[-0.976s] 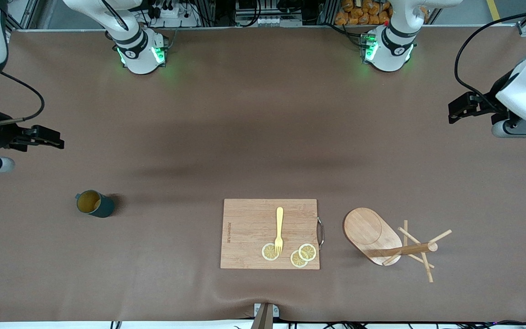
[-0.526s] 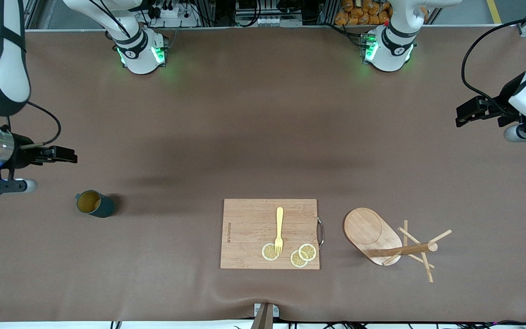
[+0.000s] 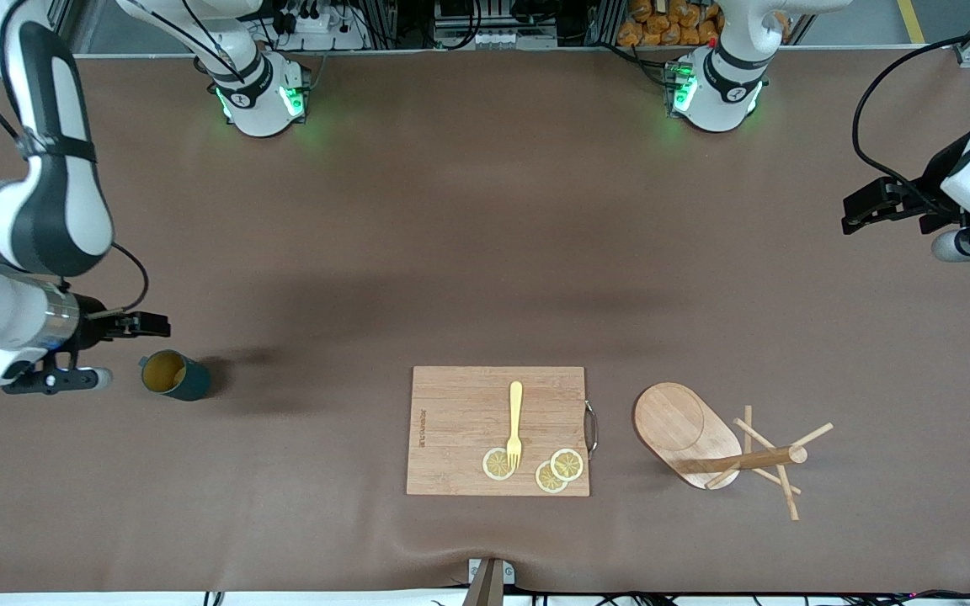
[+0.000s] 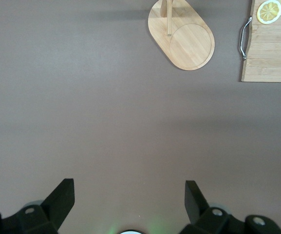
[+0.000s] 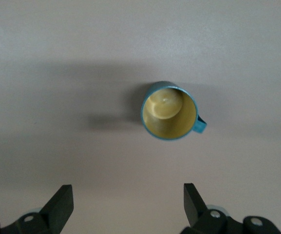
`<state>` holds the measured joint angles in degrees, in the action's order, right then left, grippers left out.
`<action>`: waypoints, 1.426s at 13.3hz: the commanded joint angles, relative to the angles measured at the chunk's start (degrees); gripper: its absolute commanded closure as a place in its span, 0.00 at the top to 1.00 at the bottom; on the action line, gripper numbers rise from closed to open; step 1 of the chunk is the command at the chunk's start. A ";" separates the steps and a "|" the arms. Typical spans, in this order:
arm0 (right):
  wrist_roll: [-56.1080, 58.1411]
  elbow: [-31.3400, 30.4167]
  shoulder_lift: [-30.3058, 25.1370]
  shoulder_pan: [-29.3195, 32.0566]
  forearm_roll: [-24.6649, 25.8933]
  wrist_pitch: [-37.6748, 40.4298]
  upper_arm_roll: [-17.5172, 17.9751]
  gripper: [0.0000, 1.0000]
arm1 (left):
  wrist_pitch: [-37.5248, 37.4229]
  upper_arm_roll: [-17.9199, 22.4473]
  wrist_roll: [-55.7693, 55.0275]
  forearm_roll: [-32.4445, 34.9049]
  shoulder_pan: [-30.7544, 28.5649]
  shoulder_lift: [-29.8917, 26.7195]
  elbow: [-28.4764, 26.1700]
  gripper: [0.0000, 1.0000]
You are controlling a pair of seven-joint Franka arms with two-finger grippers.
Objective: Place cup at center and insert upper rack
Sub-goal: 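Grasp the teal mug by its rim with the right gripper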
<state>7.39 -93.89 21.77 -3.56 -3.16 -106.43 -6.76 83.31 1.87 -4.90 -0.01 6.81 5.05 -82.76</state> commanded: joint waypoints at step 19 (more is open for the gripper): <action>7.27 -9.82 9.16 0.40 0.08 -25.32 0.52 0.46 | 0.88 -0.64 -0.73 -0.52 -0.30 0.05 0.23 1.00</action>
<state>12.20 -103.96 30.62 -3.70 -3.16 -131.20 -6.50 83.67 1.48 -4.90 -0.01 7.00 5.06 -82.78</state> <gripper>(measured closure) 0.339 0.000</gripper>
